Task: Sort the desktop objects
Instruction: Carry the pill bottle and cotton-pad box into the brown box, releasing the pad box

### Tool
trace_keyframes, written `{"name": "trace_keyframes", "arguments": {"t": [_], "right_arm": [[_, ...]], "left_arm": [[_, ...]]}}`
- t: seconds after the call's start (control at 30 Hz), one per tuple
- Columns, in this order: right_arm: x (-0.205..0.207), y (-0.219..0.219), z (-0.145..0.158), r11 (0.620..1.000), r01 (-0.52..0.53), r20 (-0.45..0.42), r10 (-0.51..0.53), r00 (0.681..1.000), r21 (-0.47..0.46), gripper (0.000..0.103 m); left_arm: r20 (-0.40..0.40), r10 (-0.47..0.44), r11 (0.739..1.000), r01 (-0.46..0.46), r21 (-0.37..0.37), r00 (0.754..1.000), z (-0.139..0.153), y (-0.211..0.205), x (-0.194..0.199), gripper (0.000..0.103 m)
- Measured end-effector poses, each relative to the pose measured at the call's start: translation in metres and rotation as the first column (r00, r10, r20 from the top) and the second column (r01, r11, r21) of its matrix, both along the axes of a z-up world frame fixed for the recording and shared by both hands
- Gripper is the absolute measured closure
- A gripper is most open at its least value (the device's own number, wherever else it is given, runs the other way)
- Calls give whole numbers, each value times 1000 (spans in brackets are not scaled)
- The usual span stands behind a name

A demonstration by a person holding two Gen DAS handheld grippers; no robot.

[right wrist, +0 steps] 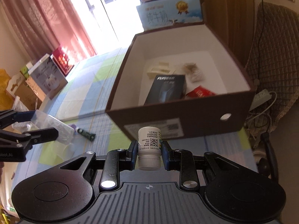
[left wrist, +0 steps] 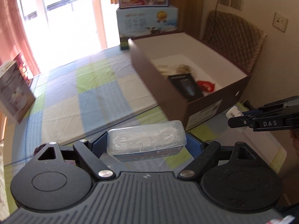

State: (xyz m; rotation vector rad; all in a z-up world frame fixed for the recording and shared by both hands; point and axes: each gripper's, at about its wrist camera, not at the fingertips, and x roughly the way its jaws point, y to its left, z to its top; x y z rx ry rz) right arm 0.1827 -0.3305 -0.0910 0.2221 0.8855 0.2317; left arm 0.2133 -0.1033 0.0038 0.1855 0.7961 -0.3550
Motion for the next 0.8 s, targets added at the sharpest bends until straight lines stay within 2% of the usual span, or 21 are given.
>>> {"name": "trace_keyframes", "arguments": {"t": [0.2, 0.37, 0.6, 0.8], "right_arm": [[19, -42, 22, 1000, 5, 58, -4, 998, -11, 79], [45, -68, 31, 998, -38, 89, 42, 995, -48, 79], [89, -90, 20, 983, -147, 60, 154, 986, -107, 79], [116, -94, 6, 945, -277, 8, 283, 959, -173, 78]], "left_arm": [[27, -75, 997, 76, -32, 997, 13, -46, 22, 18], [35, -123, 990, 125, -57, 992, 22, -83, 48, 18], [2, -171, 982, 171, -76, 985, 15, -136, 93, 18], [-61, -197, 977, 191, -100, 978, -4, -166, 127, 18]]}}
